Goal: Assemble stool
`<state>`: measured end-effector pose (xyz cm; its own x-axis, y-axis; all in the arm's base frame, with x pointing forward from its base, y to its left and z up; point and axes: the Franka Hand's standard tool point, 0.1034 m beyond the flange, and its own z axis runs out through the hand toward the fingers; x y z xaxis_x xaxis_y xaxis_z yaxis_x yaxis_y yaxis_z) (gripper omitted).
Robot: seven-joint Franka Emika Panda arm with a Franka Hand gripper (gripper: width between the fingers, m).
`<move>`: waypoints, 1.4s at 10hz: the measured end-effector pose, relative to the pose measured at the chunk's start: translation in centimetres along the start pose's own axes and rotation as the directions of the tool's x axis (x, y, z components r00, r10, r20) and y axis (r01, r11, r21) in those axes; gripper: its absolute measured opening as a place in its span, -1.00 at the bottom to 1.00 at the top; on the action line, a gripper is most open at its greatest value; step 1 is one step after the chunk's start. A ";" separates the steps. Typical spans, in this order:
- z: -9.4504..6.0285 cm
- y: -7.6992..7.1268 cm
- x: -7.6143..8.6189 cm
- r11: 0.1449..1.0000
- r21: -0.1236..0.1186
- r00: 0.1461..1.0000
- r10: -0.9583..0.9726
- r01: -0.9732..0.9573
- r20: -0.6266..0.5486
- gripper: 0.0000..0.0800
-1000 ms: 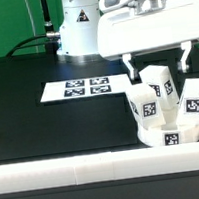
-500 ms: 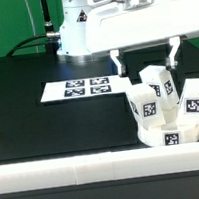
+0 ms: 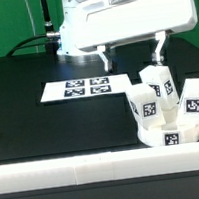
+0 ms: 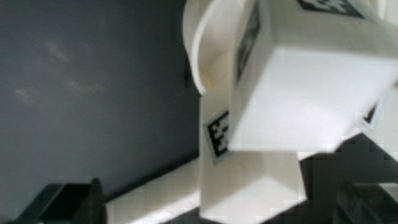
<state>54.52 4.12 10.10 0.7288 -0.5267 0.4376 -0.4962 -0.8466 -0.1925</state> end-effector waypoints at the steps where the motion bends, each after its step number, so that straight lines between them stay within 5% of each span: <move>1: 0.1 0.1 0.0 1.000 -0.002 1.000 0.001 -0.001 0.001 0.62; 3: 0.3 0.2 -0.9 1.000 0.006 0.982 -0.007 0.006 0.187 0.62; 8: -1.6 0.1 1.6 1.000 0.022 0.845 -0.003 -0.010 0.534 0.62; 10: -1.3 0.0 1.8 1.000 0.021 0.840 -0.014 0.003 0.543 0.62; 12: -1.1 -1.9 0.5 0.987 0.040 0.847 -0.154 0.156 0.509 0.62; 14: -1.3 -2.8 -0.3 0.944 0.092 0.804 -0.318 0.316 0.502 0.62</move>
Offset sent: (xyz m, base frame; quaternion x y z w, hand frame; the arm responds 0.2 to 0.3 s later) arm 0.0087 -0.0073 0.0194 -0.0016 -0.2125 -0.0496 0.9759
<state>55.08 6.76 11.60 0.9807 -0.1934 -0.0277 -0.1953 -0.9728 -0.1243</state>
